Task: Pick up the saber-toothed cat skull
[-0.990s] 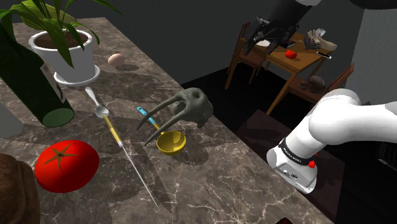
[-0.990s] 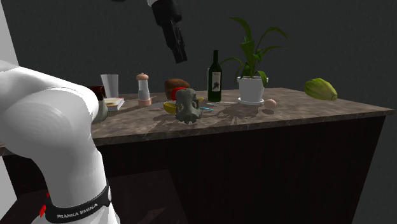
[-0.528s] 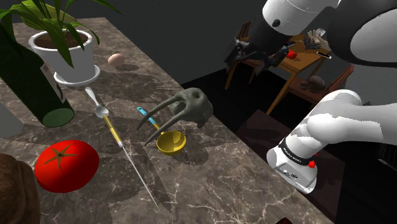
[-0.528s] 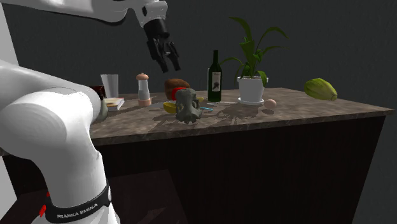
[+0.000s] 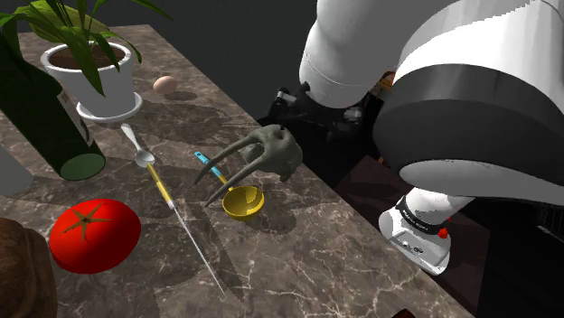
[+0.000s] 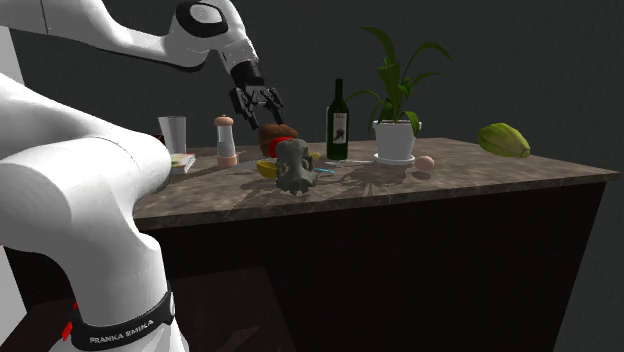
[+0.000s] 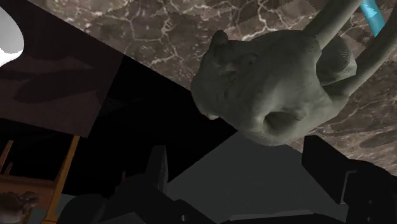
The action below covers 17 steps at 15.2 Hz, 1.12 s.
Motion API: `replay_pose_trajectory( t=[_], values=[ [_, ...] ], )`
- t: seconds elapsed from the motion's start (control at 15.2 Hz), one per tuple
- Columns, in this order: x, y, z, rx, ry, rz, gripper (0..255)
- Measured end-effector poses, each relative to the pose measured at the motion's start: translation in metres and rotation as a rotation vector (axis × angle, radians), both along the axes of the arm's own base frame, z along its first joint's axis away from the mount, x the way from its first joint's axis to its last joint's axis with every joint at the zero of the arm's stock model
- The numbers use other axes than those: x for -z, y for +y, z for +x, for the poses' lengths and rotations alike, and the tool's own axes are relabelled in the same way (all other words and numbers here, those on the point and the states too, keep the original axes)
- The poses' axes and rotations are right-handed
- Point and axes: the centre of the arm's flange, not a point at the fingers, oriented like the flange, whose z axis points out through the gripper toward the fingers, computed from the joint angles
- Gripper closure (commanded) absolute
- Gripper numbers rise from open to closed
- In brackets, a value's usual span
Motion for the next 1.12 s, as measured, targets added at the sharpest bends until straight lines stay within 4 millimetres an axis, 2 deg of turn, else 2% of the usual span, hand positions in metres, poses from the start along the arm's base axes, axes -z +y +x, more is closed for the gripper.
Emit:
replay_pose_trajectory(
  t=[0.2,0.59,0.73,1.12],
  values=[
    [0.017,0.040,0.013,0.112,-0.031,-0.026,0],
    [0.062,0.118,0.061,0.334,-0.091,-0.076,0],
    [0.072,0.127,0.070,0.374,-0.100,-0.084,0],
    [0.104,0.131,0.074,0.388,-0.103,-0.087,0]
  ],
)
